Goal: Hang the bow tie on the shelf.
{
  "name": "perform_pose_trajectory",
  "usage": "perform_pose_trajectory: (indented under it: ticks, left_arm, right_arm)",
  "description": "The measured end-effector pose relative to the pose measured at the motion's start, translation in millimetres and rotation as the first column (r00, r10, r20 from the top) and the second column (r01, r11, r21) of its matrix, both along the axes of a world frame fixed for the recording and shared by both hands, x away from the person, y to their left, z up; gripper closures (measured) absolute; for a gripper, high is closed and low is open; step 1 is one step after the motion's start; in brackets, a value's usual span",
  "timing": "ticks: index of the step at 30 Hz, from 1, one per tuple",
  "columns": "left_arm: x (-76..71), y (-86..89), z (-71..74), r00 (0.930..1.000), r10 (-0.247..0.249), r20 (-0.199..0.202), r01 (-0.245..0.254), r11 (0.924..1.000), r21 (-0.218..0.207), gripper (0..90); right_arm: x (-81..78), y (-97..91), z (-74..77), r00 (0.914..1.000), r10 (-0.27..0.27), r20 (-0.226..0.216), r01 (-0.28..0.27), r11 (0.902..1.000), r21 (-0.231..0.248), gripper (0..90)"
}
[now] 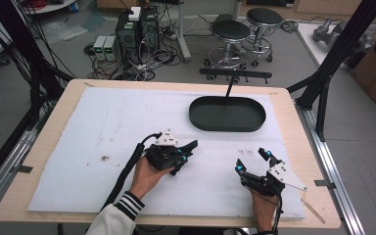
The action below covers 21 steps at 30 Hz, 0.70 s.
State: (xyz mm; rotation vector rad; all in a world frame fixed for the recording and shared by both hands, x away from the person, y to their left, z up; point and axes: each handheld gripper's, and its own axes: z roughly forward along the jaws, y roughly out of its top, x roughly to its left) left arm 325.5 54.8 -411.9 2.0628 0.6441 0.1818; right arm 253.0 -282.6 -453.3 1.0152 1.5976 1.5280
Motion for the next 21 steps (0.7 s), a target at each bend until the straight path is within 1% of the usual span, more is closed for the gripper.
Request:
perform_pose_trajectory:
  ticks: [2,3,4,11,12,13,14,15,16,17,18,19,20,21]
  left_arm:
    - [0.4,-1.6,-0.8,1.0,-0.007,-0.001,0.007,0.9999,0.008,89.0]
    - [0.5,-2.7,-1.2,1.0,-0.009,-0.002,0.009,1.0,0.003,89.0]
    - [1.0,-3.0,-1.5,0.9999,-0.012,-0.004,0.012,0.9999,0.007,88.9]
    - [1.3,-5.0,-3.8,0.9999,-0.008,-0.015,0.008,0.9999,0.01,88.4]
    - [1.4,-5.1,-4.0,0.9998,-0.009,-0.015,0.009,0.9999,0.012,87.8]
    - [1.2,-5.4,-4.5,0.9998,-0.005,-0.021,0.006,0.9999,0.014,82.7]
    - [1.6,-5.3,-4.9,0.9997,-0.007,-0.022,0.008,0.9997,0.022,82.7]
    - [1.6,-5.7,-5.3,0.9998,0.002,-0.019,-0.001,0.9995,0.032,75.1]
    - [0.9,-6.8,-5.9,0.9996,0.018,-0.023,-0.017,0.9987,0.049,64.5]
    - [0.8,-7.1,-6.3,0.9995,0.022,-0.024,-0.02,0.9983,0.055,55.9]
    - [0.6,-7.5,-6.9,0.9994,0.028,-0.02,-0.027,0.9978,0.061,50.4]
    - [0.7,-7.8,-7.3,0.9994,0.028,-0.021,-0.027,0.9974,0.067,40.9]
    - [0.6,-8.5,-8.0,0.9988,0.033,-0.037,-0.031,0.997,0.071,32.9]
    - [1.6,-7.9,-8.5,0.9983,0.027,-0.053,-0.023,0.9969,0.076,26.3]
  right_arm:
    - [0.0,0.0,0.0,1.0,0.0,0.001,0.0,1.0,-0.001,10.2]
    - [0.0,0.0,0.0,1.0,0.0,0.001,0.0,1.0,-0.001,10.2]
    - [0.0,0.1,0.0,1.0,-0.001,0.0,0.001,1.0,0.0,10.2]
    - [0.0,0.0,0.0,1.0,0.0,-0.001,0.0,1.0,0.001,10.2]
    - [0.0,-0.1,0.0,1.0,-0.001,-0.001,0.001,1.0,0.001,10.2]
    - [0.0,-0.3,0.0,1.0,0.001,-0.001,-0.001,1.0,0.0,10.2]
    - [0.0,-0.3,0.0,1.0,0.001,-0.001,-0.001,1.0,0.0,10.2]
    - [0.0,-0.3,0.0,1.0,0.0,-0.001,0.0,1.0,0.0,10.2]
    - [0.0,-0.1,0.0,1.0,0.0,-0.001,0.0,1.0,0.001,10.2]
    - [0.0,-0.1,0.0,1.0,0.0,-0.001,0.0,1.0,0.001,10.2]
    - [0.0,-0.1,0.0,1.0,0.0,-0.001,0.0,1.0,0.001,10.2]
    - [0.0,-0.1,0.0,1.0,0.0,-0.001,0.0,1.0,0.001,10.2]
    - [0.0,-0.3,0.0,1.0,0.001,-0.001,-0.001,1.0,-0.001,10.2]
    - [0.0,-0.1,0.0,1.0,0.0,0.0,0.0,1.0,0.001,10.2]
